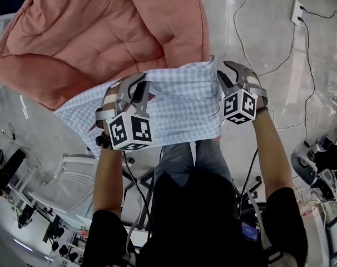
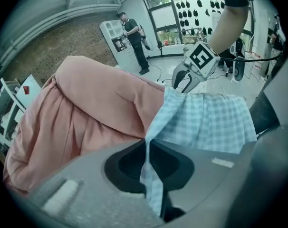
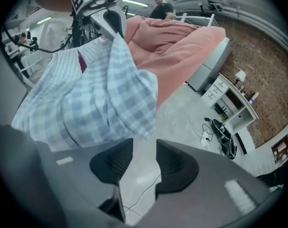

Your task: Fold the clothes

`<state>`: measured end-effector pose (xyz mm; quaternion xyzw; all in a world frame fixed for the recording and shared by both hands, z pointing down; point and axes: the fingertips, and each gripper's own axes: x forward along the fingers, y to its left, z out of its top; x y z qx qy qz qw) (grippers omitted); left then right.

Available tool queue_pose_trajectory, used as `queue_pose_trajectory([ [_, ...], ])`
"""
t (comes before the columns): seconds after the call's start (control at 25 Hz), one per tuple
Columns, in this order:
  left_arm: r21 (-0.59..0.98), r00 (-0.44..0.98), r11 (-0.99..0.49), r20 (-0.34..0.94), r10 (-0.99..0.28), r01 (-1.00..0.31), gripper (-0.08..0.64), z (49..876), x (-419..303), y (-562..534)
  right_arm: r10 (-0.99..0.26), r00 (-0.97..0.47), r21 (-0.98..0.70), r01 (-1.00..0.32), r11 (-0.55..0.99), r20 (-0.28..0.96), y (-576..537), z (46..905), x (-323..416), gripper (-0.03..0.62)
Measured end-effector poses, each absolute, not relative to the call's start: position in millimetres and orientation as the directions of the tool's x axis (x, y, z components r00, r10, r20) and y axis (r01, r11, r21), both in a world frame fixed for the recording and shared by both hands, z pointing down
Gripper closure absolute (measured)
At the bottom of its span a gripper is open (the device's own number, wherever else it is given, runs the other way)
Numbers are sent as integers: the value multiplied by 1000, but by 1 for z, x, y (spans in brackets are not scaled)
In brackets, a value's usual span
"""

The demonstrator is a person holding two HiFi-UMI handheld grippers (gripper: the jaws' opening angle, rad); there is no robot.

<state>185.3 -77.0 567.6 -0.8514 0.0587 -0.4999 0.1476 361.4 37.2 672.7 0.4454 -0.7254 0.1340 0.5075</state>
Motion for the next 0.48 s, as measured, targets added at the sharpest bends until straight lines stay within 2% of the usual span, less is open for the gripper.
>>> queue_pose_trajectory([
  [0.24, -288, 467, -957, 852, -237, 39, 534, 584, 192, -77, -491, -124, 257, -729, 635, 862, 21, 688, 368, 434],
  [0.48, -250, 442, -968, 867, -229, -10, 534, 599, 183, -78, -436, -156, 270, -592, 759, 886, 13, 708, 364, 426],
])
